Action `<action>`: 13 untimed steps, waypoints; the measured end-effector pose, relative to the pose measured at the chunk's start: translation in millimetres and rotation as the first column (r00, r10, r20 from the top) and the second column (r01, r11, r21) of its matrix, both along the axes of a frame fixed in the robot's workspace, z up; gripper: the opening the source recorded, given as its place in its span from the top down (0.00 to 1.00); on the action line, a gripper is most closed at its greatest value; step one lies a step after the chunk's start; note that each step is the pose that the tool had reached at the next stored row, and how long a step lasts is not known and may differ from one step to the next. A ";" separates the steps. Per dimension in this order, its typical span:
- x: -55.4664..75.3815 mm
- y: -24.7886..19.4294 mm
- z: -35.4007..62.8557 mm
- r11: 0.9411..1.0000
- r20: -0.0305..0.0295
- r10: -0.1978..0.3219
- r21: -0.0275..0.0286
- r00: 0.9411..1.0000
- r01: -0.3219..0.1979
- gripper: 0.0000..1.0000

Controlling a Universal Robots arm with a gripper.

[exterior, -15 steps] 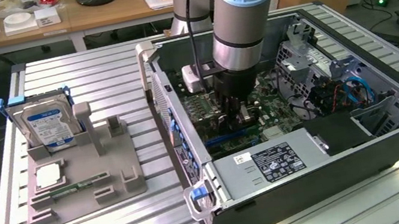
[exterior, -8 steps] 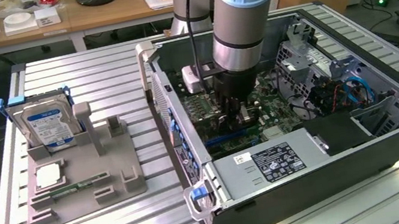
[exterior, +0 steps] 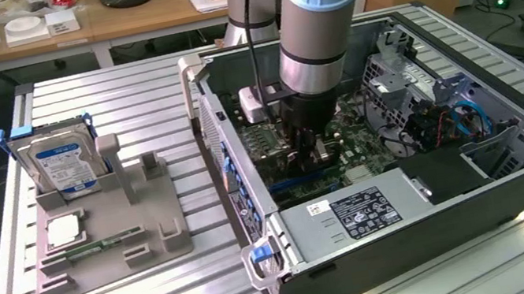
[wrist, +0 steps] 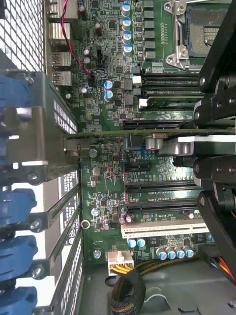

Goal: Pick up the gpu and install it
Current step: 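Insert the gpu into the slot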

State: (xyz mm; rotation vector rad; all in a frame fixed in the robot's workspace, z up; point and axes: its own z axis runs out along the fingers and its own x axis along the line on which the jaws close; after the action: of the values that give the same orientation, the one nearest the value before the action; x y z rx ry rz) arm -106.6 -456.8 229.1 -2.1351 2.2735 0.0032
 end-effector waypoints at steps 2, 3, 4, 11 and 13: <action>0.0 0.0 -0.2 1.000 0.000 0.000 0.000 1.000 0.000 0.72; 0.0 0.0 -0.3 1.000 0.000 0.000 0.000 1.000 0.000 0.72; 0.0 0.0 -0.5 1.000 0.000 0.000 0.000 1.000 0.000 0.72; 0.0 0.0 -1.3 1.000 0.000 0.000 0.000 1.000 0.000 0.72; 0.0 0.0 -1.3 1.000 0.000 0.000 0.000 1.000 0.000 0.72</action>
State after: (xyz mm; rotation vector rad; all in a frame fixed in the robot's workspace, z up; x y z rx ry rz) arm -106.6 -456.8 227.8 -2.1351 2.2734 0.0033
